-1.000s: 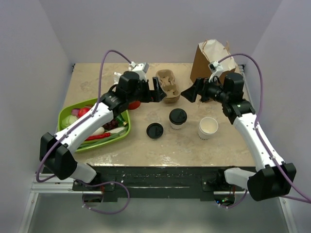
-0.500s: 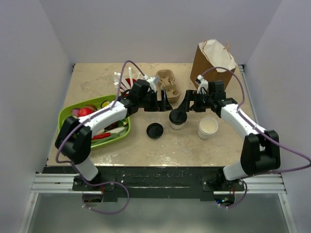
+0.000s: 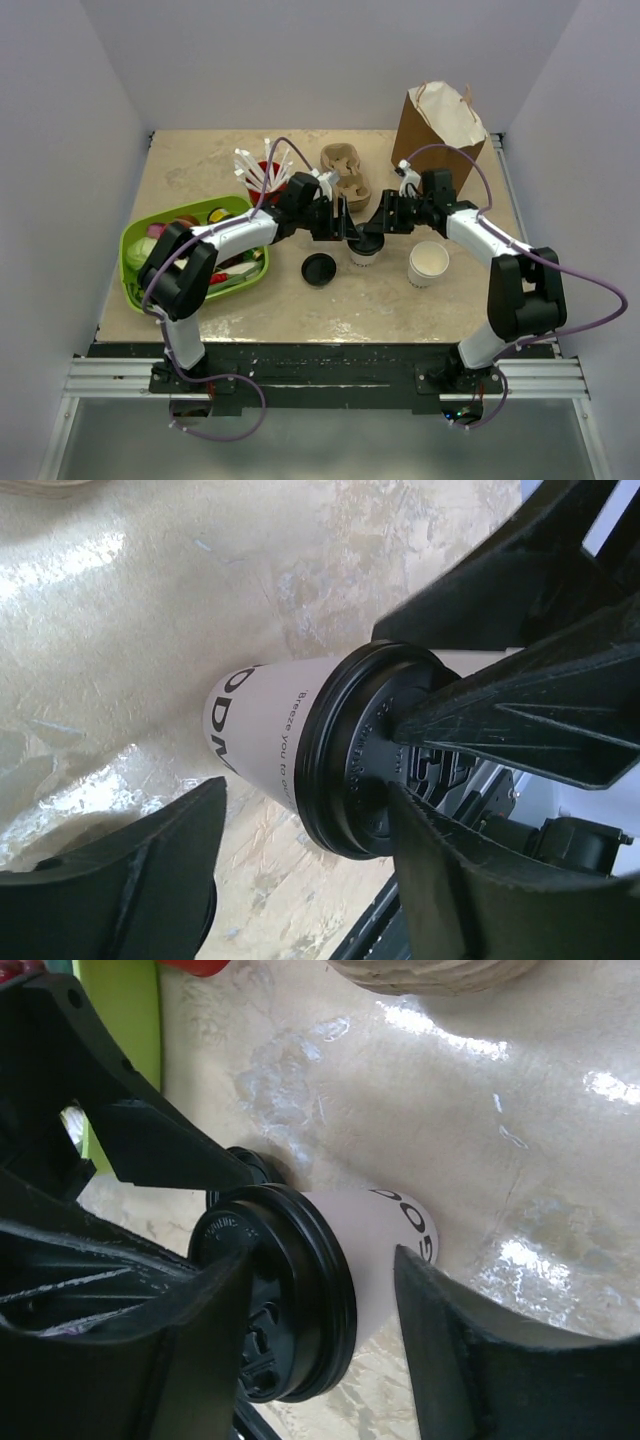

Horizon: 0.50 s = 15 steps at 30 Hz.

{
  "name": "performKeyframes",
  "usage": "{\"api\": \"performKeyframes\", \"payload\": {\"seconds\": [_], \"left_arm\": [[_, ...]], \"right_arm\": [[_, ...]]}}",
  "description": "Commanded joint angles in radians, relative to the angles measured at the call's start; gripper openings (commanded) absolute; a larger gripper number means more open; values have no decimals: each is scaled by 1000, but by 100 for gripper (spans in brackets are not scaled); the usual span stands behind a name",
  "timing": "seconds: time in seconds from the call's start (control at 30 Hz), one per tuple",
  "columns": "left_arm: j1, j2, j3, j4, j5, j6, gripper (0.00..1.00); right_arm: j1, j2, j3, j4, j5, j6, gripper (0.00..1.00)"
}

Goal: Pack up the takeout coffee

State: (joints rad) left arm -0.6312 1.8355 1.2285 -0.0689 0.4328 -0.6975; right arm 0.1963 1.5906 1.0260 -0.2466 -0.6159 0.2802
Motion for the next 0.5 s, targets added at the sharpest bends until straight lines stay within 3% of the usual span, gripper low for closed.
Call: {"api": "performKeyframes", "payload": {"seconds": [0.0, 0.13, 0.2, 0.3, 0.47], "left_arm": [[-4, 18, 19, 34, -31, -10, 63], [-5, 31, 19, 26, -35, -14, 47], [-4, 36, 19, 23, -37, -14, 45], [-2, 34, 19, 14, -37, -10, 41], [-1, 12, 11, -12, -66, 9, 41]], "right_arm": [[6, 25, -29, 4, 4, -15, 51], [6, 16, -61, 24, -13, -7, 38], [6, 8, -89, 46, -31, 4, 29], [6, 6, -113, 73, -50, 14, 22], [9, -29, -129, 84, -81, -15, 30]]}}
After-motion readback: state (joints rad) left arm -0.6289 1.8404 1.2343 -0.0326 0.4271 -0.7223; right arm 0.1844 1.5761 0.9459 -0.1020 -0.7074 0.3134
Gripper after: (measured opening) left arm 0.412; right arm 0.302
